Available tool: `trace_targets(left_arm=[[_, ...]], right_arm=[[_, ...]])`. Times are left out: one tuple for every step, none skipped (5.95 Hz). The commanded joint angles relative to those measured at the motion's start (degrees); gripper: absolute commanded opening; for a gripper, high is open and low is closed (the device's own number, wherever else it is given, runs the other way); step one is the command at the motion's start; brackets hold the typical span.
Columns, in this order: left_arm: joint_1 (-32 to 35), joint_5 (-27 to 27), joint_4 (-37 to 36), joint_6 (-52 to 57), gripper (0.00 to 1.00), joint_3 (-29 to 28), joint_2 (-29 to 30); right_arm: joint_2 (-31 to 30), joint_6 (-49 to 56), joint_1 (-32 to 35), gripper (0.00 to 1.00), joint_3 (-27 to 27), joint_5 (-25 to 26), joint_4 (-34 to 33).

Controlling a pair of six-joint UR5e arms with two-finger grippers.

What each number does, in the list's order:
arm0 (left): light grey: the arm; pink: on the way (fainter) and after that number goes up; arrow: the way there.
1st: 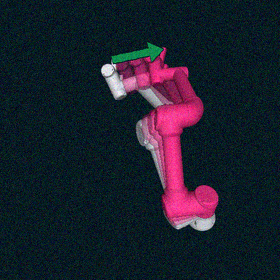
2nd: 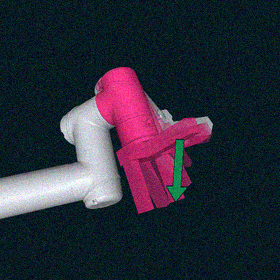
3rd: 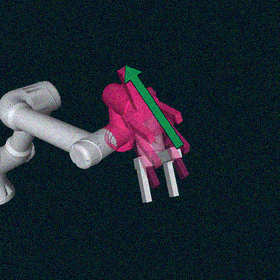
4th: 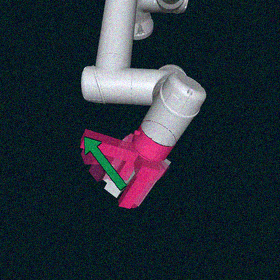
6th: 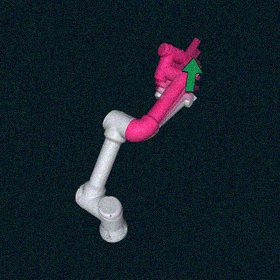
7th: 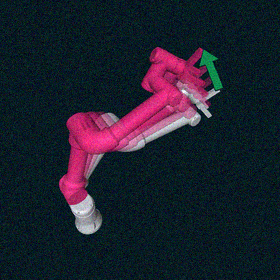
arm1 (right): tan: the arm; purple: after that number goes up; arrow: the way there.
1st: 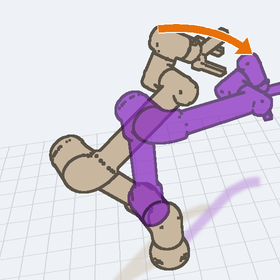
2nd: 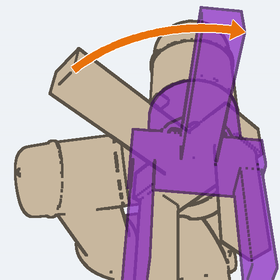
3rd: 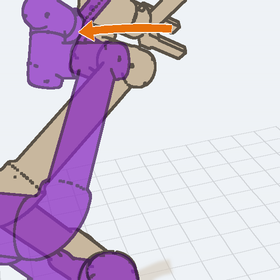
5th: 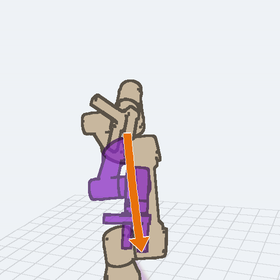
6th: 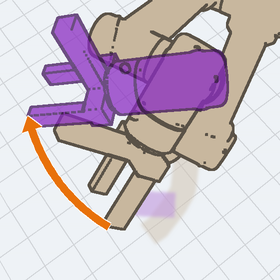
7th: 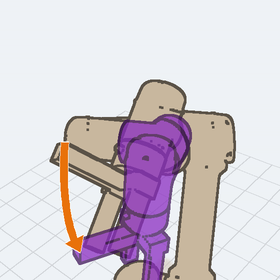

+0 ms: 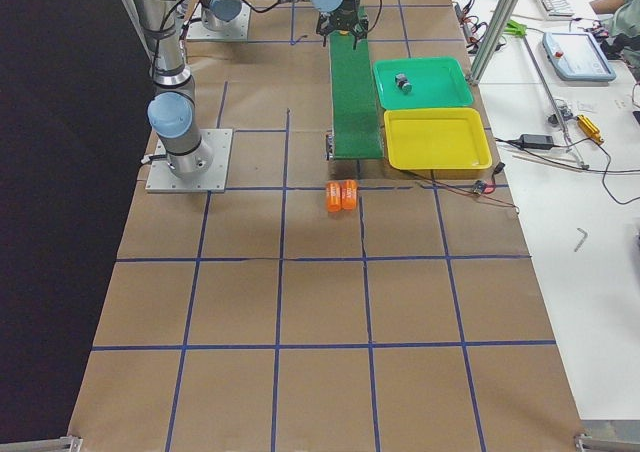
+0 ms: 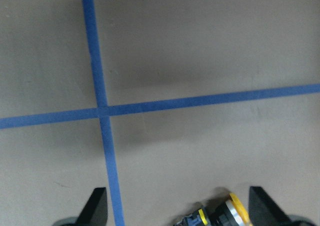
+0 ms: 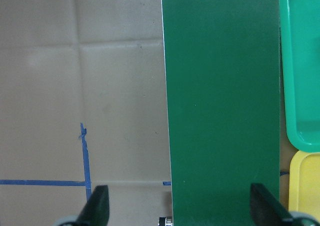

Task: Sort buttons by color to trays
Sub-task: 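Grasp a second yellow-capped button from the pile with the left gripper, then place the second yellow button on the conveyor while the right grasps the first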

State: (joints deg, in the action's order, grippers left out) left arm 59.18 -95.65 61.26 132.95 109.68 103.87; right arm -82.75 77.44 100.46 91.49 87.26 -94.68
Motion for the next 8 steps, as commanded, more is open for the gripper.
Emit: trace_targets(left_arm=[[-4.5,-2.4,-0.2,17.1,0.98,1.1,0.5],[-7.4,-2.8,-0.4,20.8,0.98,1.2,0.8],[-7.8,-3.0,-0.8,22.0,0.98,1.1,1.8],[-7.9,-2.9,-3.1,22.0,0.98,0.7,4.8],[-7.9,-2.8,-5.4,22.0,0.98,0.4,6.9],[-7.9,-2.5,-6.1,22.0,0.96,0.3,8.0],[-7.9,-2.3,-6.2,21.9,0.88,0.5,8.4],[-7.9,-2.2,-6.3,21.9,0.87,0.6,8.8]], right_arm=[[-0.3,0.0,0.2,1.0,0.0,0.1,-0.1],[-0.3,0.0,0.2,1.0,0.0,0.1,-0.1],[-0.4,0.2,0.3,1.0,0.0,0.2,0.0],[-0.4,0.1,0.3,1.0,0.0,0.3,0.0],[-0.3,0.1,0.3,1.0,0.0,0.2,0.0],[0.1,-0.3,0.3,1.0,0.1,0.1,0.0],[0.4,-0.5,0.3,1.0,0.0,0.1,-0.1],[0.4,-0.5,0.3,1.0,0.0,-0.1,-0.3]])
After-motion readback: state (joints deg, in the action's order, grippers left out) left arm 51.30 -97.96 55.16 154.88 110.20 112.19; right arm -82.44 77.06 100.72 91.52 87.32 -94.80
